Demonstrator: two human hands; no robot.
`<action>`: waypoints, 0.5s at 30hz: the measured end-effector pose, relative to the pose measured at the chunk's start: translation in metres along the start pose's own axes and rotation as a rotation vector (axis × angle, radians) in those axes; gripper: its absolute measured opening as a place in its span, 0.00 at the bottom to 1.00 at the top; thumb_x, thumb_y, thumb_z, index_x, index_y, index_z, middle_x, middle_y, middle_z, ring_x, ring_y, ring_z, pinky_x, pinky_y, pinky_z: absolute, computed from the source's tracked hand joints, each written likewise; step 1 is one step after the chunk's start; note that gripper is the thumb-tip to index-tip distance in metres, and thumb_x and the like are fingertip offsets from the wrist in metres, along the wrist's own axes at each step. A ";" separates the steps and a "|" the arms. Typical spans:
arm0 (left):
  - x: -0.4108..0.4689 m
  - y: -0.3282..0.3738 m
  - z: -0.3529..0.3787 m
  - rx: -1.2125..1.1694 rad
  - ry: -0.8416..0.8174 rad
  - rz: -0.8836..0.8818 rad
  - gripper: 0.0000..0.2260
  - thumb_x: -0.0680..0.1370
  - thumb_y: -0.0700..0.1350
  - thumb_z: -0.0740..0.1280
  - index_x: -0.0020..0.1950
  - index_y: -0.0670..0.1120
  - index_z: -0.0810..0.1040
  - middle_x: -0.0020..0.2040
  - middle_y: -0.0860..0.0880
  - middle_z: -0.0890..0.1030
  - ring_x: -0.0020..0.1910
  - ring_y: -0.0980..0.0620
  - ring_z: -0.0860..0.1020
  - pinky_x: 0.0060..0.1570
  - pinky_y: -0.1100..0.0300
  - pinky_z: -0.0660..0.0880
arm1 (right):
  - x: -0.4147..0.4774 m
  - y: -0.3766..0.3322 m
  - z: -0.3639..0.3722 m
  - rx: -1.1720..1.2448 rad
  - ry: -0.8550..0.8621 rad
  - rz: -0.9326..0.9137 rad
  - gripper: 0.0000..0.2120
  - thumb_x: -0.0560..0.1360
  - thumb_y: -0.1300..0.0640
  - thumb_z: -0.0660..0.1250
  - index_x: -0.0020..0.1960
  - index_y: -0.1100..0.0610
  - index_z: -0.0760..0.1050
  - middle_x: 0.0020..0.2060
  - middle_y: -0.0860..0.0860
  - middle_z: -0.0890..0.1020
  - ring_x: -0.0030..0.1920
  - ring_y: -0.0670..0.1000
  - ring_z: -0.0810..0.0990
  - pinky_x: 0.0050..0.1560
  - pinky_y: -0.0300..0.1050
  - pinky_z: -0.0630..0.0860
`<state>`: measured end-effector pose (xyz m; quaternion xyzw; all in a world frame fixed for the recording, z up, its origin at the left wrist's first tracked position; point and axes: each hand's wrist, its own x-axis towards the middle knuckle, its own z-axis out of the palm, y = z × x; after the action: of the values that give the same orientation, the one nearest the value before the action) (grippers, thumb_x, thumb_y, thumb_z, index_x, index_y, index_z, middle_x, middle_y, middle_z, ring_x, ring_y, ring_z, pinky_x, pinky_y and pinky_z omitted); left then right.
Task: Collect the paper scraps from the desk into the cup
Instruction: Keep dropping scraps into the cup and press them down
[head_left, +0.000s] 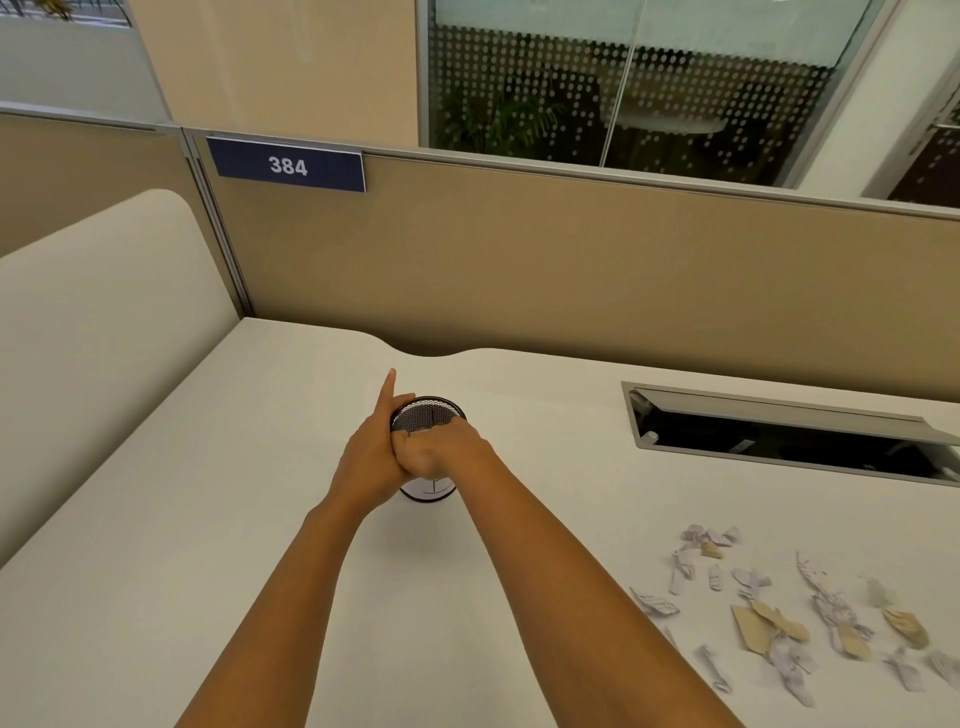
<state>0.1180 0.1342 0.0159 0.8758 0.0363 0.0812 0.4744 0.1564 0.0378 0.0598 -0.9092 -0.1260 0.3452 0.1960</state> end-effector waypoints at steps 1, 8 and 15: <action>0.000 0.000 0.000 0.003 0.000 -0.002 0.47 0.68 0.43 0.76 0.76 0.55 0.47 0.68 0.52 0.72 0.61 0.50 0.76 0.61 0.55 0.72 | -0.002 -0.001 0.000 -0.068 0.012 -0.009 0.26 0.81 0.47 0.46 0.76 0.57 0.53 0.75 0.57 0.61 0.75 0.56 0.58 0.74 0.42 0.53; 0.002 0.003 0.000 0.031 -0.002 -0.022 0.48 0.68 0.42 0.76 0.77 0.54 0.48 0.68 0.50 0.72 0.62 0.49 0.75 0.63 0.51 0.71 | -0.016 -0.001 0.004 -0.568 0.458 -0.306 0.12 0.80 0.57 0.57 0.57 0.58 0.77 0.53 0.54 0.82 0.57 0.55 0.78 0.68 0.49 0.66; -0.005 0.016 0.001 0.146 -0.006 -0.017 0.48 0.65 0.48 0.78 0.76 0.50 0.51 0.70 0.48 0.71 0.67 0.46 0.70 0.66 0.47 0.70 | -0.039 0.019 -0.007 -0.117 0.777 -0.328 0.13 0.79 0.57 0.58 0.58 0.59 0.77 0.52 0.57 0.83 0.50 0.56 0.80 0.53 0.47 0.76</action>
<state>0.1132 0.1235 0.0284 0.9080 0.0482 0.0717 0.4100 0.1344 0.0043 0.0791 -0.9491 -0.2050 -0.0667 0.2295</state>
